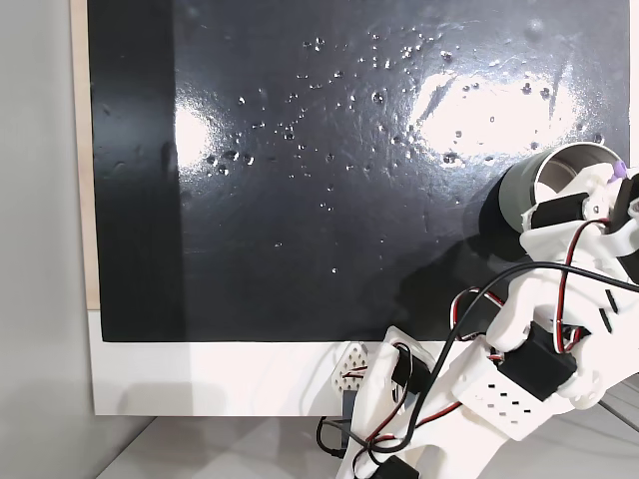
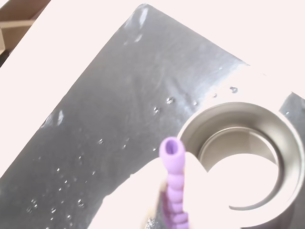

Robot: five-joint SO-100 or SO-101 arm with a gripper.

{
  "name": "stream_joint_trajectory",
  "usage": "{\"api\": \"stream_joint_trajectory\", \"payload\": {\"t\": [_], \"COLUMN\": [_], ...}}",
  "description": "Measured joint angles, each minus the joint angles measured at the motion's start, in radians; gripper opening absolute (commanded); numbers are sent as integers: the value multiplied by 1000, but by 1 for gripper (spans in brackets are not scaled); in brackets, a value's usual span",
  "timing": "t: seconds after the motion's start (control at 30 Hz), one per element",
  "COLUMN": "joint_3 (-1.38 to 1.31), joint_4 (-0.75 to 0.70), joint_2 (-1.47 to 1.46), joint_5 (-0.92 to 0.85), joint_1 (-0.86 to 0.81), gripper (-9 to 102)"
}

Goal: Grasp a pengrip and put it in the cup.

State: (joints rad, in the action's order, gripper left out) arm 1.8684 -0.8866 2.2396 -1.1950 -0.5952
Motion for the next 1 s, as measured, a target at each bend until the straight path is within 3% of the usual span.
{"api": "stream_joint_trajectory", "payload": {"t": [0.3, 0.67, 0.83, 1.0], "joint_3": [285, 387, 387, 387], "joint_4": [207, 360, 379, 379], "joint_2": [118, 118, 118, 118], "joint_5": [-17, -17, -12, 26], "joint_1": [-44, -63, -74, -67], "gripper": [0, 1, 26, 28]}}
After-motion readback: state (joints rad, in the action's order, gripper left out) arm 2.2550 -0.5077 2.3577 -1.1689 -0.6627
